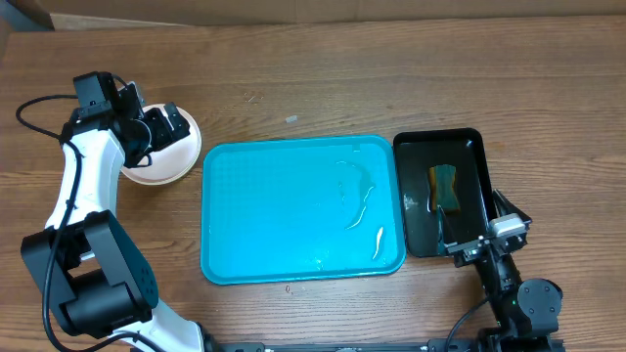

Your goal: Clean dirty plates on tray and stack at the side

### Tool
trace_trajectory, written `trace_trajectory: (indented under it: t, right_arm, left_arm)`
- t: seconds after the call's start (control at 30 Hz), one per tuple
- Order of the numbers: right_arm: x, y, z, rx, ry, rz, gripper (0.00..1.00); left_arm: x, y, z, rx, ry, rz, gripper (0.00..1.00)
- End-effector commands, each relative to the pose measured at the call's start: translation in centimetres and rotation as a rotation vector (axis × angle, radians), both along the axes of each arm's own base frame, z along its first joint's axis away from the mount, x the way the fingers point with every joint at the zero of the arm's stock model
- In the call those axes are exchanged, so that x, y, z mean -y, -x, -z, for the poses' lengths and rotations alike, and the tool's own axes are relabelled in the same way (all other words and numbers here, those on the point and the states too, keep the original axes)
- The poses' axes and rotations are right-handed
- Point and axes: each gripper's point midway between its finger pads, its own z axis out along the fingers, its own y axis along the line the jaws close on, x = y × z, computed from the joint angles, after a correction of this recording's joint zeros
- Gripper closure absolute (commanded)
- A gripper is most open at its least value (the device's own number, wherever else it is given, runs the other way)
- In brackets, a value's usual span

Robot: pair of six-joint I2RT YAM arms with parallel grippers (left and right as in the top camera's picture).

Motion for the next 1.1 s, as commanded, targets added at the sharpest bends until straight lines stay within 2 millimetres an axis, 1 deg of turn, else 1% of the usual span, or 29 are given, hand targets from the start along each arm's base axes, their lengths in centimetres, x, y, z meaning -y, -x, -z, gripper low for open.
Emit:
trace_trajectory:
  t: [0.0, 0.97, 1.07]
  right_arm:
    - [0.0, 0.0, 0.2, 0.011, 0.020, -0.003, 0.00]
    - [0.0, 0.0, 0.2, 0.011, 0.019, -0.003, 0.00]
    - [0.0, 0.0, 0.2, 0.011, 0.019, -0.003, 0.00]
  left_arm:
    - [0.1, 0.0, 0.0, 0.005, -0.004, 0.017, 0.00]
    - [0.2, 0.0, 0.0, 0.004, -0.007, 0.019, 0.00]
    - [0.5, 0.0, -1.2, 0.027, -0.015, 0.025, 0.00]
